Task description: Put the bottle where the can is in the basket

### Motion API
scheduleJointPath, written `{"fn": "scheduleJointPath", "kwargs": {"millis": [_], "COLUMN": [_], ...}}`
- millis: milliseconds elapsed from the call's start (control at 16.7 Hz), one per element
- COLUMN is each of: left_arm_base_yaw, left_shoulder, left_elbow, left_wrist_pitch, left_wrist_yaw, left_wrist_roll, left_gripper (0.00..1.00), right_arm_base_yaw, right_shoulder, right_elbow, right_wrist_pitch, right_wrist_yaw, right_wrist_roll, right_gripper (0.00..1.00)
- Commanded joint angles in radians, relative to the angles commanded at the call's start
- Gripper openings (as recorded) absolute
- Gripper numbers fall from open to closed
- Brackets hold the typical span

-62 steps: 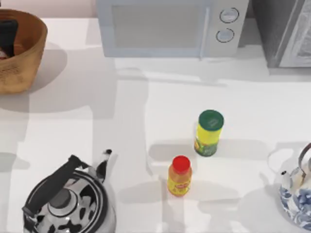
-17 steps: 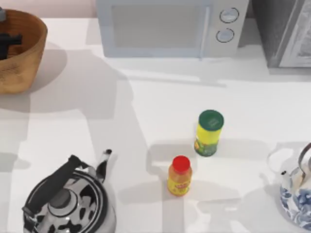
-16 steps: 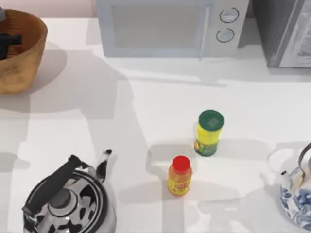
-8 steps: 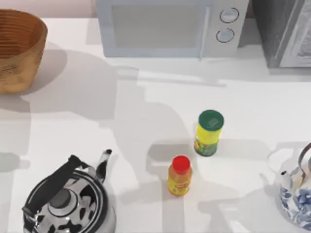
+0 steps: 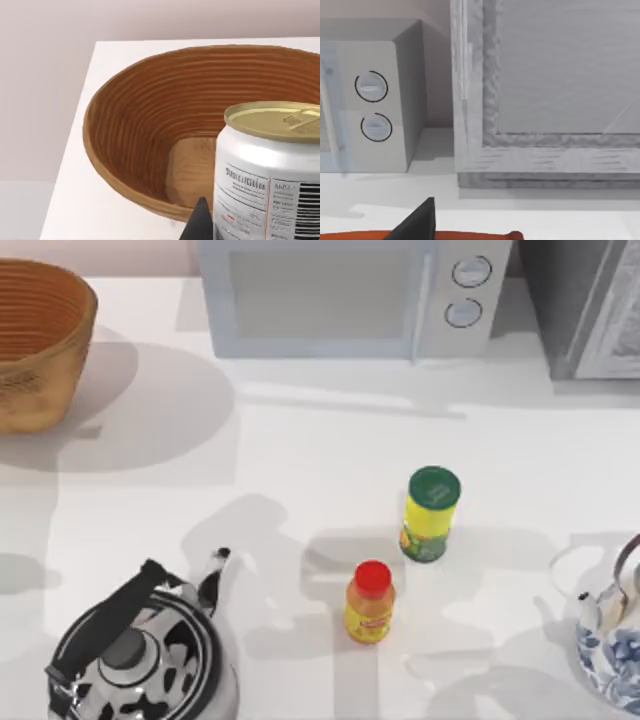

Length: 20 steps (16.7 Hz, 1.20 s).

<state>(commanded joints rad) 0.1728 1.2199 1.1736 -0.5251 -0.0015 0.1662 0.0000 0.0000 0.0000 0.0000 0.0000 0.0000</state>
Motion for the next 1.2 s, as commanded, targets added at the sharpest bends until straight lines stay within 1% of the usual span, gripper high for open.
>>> {"fn": "scheduleJointPath", "kwargs": {"millis": [300, 480, 600, 720, 840, 1200], "left_arm_base_yaw": [-0.054, -0.097, -0.125, -0.150, -0.167, -0.169], "left_shoulder": [-0.609, -0.893, -1.038, -1.142, -1.202, -1.215], "left_elbow": [-0.564, -0.844, -0.989, -1.094, -1.155, -1.174], "left_wrist_pitch": [0.298, 0.421, 0.475, 0.508, 0.522, 0.524], "left_wrist_yaw": [-0.015, -0.014, -0.010, -0.005, 0.000, 0.001], "left_wrist_roll": [-0.056, -0.098, -0.124, -0.146, -0.161, -0.164], "left_gripper": [0.00, 0.00, 0.00, 0.00, 0.00, 0.00], "right_arm_base_yaw": [0.000, 0.000, 0.000, 0.000, 0.000, 0.000], "right_shoulder": [0.000, 0.000, 0.000, 0.000, 0.000, 0.000], "right_elbow": [0.000, 0.000, 0.000, 0.000, 0.000, 0.000], "right_wrist_pitch": [0.000, 0.000, 0.000, 0.000, 0.000, 0.000], "right_wrist_yaw": [0.000, 0.000, 0.000, 0.000, 0.000, 0.000], "right_wrist_roll": [0.000, 0.000, 0.000, 0.000, 0.000, 0.000], "right_gripper": [1.00, 1.00, 1.00, 1.00, 1.00, 1.00]}}
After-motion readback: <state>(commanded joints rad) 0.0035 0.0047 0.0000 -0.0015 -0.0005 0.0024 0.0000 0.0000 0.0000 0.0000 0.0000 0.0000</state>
